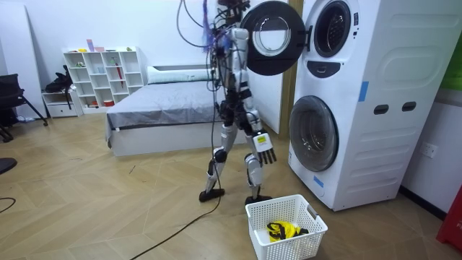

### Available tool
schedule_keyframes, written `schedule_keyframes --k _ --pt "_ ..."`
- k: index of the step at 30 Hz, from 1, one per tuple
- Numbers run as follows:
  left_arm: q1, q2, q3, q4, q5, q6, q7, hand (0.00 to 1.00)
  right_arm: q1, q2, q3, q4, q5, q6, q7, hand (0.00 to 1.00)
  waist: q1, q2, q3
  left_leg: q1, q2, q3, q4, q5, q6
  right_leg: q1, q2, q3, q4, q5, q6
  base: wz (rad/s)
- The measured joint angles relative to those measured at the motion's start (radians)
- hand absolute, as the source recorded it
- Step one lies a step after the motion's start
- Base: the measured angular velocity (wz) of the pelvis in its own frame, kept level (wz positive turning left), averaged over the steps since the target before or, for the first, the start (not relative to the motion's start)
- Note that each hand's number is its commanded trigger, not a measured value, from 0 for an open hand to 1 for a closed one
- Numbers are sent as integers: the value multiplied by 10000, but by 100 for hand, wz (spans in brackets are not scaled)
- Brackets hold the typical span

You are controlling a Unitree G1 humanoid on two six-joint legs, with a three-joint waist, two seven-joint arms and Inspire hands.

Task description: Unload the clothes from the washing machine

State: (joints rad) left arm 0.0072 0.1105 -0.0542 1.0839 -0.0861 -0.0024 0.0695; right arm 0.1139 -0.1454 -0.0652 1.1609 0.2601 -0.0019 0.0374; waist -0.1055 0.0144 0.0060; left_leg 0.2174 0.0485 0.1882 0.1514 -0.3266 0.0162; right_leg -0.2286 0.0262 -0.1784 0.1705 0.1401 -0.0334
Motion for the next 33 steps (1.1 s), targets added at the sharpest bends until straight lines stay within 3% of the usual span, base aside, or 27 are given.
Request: schedule_keyframes --k 1,2,3,4,6,8,10,12,16,19,25,29,33 --pt "-29 4 3 162 13 -34 33 0 59 5 -23 1 57 1 14 0 -43 10 -1 -83 -18 334 13 -16 144 3 -123 -33 231 -200 26 48" --pt "-71 35 0 377 7 -44 76 0 284 49 -188 33 134 9 100 0 -143 -4 14 -160 -24 891 23 24 238 18 -475 -180 1436 -1277 141 69" --pt "52 63 -38 385 0 -84 104 0 460 39 -363 35 216 37 131 0 -90 -29 4 -169 -52 1133 -1 137 274 104 -703 -200 2773 -2168 326 63" --pt "120 78 -53 389 -12 -83 110 0 515 12 -370 35 229 36 114 0 -29 -31 10 -166 -50 1284 -3 170 274 215 -794 -192 3247 -2470 392 33" --pt "455 139 29 341 -21 -72 283 0 602 -43 -369 48 278 17 46 0 216 -96 11 -143 -122 1799 11 246 280 1027 -1162 -242 4073 -3448 453 -6" --pt "691 90 478 304 -146 -33 509 0 630 -45 -354 58 169 6 -64 0 386 -122 -15 -176 -143 2059 65 251 252 1898 -1273 -308 3489 -3771 617 -48" --pt "692 103 861 241 -503 -25 747 0 607 -20 -211 60 193 -17 -66 0 587 -242 -22 -222 -191 2284 133 260 161 2352 -1150 -256 2353 -3880 739 -59" --pt "689 137 1116 152 -806 -69 898 0 620 -24 15 46 180 -172 -28 0 589 -228 -31 -197 -153 2360 170 336 45 2597 -943 -127 1362 -3770 594 -40" --pt "675 217 1643 -158 -1141 -93 1166 0 663 -22 -24 50 162 -226 71 0 532 -152 -69 -190 18 2168 173 404 -65 2814 -656 35 750 -3494 439 -18" --pt "700 228 2486 -1191 -1193 -85 1433 0 656 -30 -298 27 87 -227 101 0 638 -198 -59 -165 94 2087 172 440 -126 2852 -539 95 664 -3428 386 -8" --pt "679 355 3494 -4348 -986 -92 2339 0 628 -42 -1160 -38 -279 -320 112 0 838 -35 -59 -190 152 1340 163 454 -149 3084 -404 -17 304 -3257 304 2" --pt "500 1074 3945 -6263 -988 -128 2869 0 642 -81 -1752 -68 -386 -320 309 0 854 195 -73 -174 151 1065 163 470 -175 3131 -370 -107 289 -3257 304 5" --pt "-144 1870 4572 -6735 -956 -218 3349 0 724 -98 -1958 -70 -359 -300 312 0 864 473 -72 -175 104 641 98 480 -183 3149 -370 -143 294 -3258 304 3"
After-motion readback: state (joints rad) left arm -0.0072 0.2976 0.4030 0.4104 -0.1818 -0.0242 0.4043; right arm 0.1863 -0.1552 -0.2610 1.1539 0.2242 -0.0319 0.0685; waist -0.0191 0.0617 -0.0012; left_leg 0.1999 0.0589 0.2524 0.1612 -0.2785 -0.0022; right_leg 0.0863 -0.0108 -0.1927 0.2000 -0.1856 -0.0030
